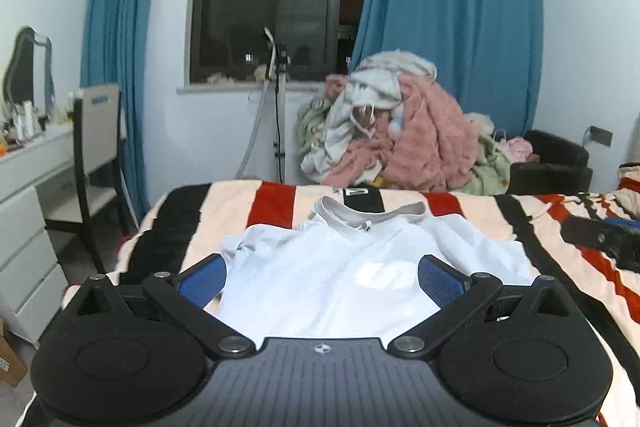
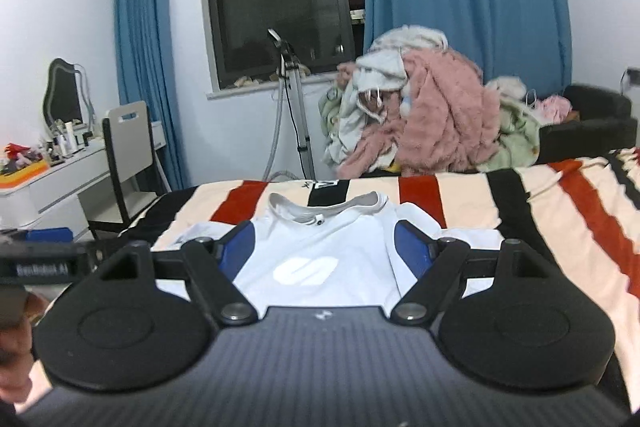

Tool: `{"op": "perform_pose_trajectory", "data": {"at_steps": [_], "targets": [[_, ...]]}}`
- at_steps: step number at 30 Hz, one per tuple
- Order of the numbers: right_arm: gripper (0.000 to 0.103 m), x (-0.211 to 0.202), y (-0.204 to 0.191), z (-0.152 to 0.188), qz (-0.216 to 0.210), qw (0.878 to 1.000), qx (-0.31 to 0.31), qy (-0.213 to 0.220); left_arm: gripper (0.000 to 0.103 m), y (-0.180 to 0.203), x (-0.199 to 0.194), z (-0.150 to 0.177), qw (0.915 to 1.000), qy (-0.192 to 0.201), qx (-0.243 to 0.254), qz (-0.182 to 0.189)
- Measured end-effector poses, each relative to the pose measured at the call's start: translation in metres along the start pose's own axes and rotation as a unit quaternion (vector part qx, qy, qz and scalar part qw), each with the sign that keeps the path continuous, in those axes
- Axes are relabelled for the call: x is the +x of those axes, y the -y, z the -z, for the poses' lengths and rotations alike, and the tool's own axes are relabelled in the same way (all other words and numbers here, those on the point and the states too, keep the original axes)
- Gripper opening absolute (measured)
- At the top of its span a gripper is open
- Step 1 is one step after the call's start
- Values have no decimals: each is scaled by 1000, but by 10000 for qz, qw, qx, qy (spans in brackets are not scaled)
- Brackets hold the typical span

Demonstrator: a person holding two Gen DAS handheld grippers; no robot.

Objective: Fold clothes

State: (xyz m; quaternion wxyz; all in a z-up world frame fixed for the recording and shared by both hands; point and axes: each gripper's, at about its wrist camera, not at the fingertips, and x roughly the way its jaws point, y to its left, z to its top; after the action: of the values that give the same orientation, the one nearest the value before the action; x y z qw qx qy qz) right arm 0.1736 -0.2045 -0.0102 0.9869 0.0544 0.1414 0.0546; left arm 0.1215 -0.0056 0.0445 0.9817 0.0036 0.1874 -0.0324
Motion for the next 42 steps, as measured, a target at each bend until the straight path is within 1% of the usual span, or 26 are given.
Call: {"op": "perform_pose_trajectory", "data": {"at_steps": [3, 6, 9, 11, 12, 13, 15, 16, 18, 19, 21, 22, 23, 26, 30, 33, 35, 36, 38, 39, 40, 41, 42], "targets": [[78, -33, -9, 13, -58, 9998, -128, 148, 103, 8, -39, 26, 9997, 222, 43, -34], [78, -53, -8, 27, -41, 9996, -125, 264, 103, 11, -58, 52, 9994, 347, -66, -51], [78, -63, 0, 44, 17, 9994, -26, 337, 103, 10, -63, 75, 9994, 165, -306, -58], [78, -65, 6, 52, 22, 9995, 74, 308, 103, 9, -46, 87, 9990, -69, -440, -60], [78, -64, 8, 53, 5, 9996, 94, 278, 103, 8, -43, 88, 9987, -126, -489, -83], [70, -63, 9, 55, 0, 9996, 106, 261, 103, 7, -38, 87, 9984, -155, -535, -107], [61, -60, 11, 55, 11, 9996, 165, 235, 103, 4, -34, 88, 9975, -184, -666, -140], [59, -58, 11, 56, -27, 9995, 217, 220, 103, 3, -31, 88, 9970, -205, -730, -142], [60, -55, 12, 58, -124, 9993, 309, 182, 103, -3, -20, 91, 9957, -315, -852, -163], [60, -52, 11, 59, -239, 9991, 331, 144, 103, -5, -13, 91, 9948, -397, -925, -171], [74, -45, 10, 63, -423, 9983, 409, 41, 103, -12, 1, 93, 9922, -551, -1109, -173], [88, -42, 10, 65, -442, 9980, 445, -7, 103, -16, 7, 93, 9904, -606, -1227, -178], [91, -40, 9, 67, -373, 9982, 461, -37, 103, -21, 14, 92, 9883, -651, -1362, -201], [92, -32, 9, 73, -306, 9983, 480, -155, 103, -40, 38, 86, 9797, -756, -1830, -315], [92, -19, 12, 82, -258, 9972, 605, -356, 98, -82, 86, 72, 9619, -850, -2544, -519], [92, -6, 14, 89, -216, 9961, 712, -477, 88, -120, 130, 67, 9466, -767, -3053, -694], [92, 3, 17, 93, -204, 9950, 806, -557, 75, -143, 162, 69, 9333, -820, -3397, -828], [92, 8, 19, 94, -213, 9944, 848, -587, 70, -152, 178, 71, 9265, -901, -3550, -866], [92, 16, 22, 96, -207, 9937, 905, -626, 52, -167, 208, 76, 9123, -1081, -3862, -832], [91, 19, 24, 97, -198, 9935, 927, -633, 48, -171, 220, 78, 9063, -1152, -3966, -896], [92, 23, 26, 98, -188, 9932, 955, -641, 45, -175, 230, 78, 9034, -1177, -3999, -1003], [92, 27, 28, 99, -175, 9927, 1000, -657, 43, -177, 239, 78, 9026, -1126, -4012, -1083], [91, 31, 30, 100, -162, 9918, 1063, -687, 40, -178, 245, 76, 9037, -1048, -4007, -1089]]}}
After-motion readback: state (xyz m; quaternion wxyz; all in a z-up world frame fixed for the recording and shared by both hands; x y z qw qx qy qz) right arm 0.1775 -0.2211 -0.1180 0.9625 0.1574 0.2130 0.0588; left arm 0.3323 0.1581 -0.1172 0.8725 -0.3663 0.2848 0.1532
